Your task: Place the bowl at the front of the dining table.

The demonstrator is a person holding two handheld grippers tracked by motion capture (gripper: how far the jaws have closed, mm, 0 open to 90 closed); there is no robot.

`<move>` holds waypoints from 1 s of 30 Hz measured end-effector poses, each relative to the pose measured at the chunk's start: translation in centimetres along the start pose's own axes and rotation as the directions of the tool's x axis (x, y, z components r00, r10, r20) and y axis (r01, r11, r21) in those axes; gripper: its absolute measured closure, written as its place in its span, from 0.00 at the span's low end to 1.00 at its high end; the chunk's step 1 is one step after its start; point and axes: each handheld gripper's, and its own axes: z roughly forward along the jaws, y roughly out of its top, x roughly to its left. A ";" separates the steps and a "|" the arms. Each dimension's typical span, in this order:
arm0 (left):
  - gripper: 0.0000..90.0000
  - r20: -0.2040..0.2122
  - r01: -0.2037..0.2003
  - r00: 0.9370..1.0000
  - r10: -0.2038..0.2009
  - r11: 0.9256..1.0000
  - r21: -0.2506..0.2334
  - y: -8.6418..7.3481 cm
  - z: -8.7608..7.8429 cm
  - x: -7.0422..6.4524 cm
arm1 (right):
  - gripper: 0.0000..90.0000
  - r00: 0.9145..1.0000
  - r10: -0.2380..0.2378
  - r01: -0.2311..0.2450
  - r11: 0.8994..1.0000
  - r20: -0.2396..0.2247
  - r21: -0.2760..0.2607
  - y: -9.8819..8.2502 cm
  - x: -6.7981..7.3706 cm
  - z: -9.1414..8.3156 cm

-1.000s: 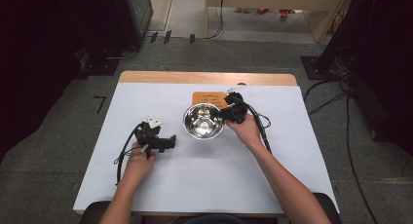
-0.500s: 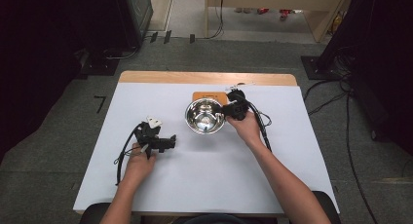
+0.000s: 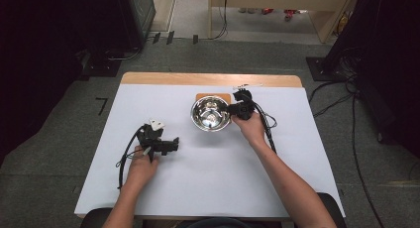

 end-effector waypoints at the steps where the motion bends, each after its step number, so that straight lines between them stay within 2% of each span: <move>1: 0.00 0.000 0.000 1.000 0.000 1.000 0.000 0.0 0.0 0.0 | 0.96 1.000 0.002 -0.002 1.000 0.003 -0.004 0.0 -0.1 0.1; 9: 0.00 0.000 0.000 1.000 0.000 1.000 -0.001 0.0 0.0 0.0 | 0.96 0.999 0.030 -0.029 1.000 0.020 -0.006 0.2 -0.6 0.4; 30: 0.00 -0.001 0.001 1.000 -0.001 1.000 -0.001 0.0 0.0 0.0 | 0.96 0.998 0.048 -0.047 0.998 0.046 -0.030 0.7 -1.5 1.0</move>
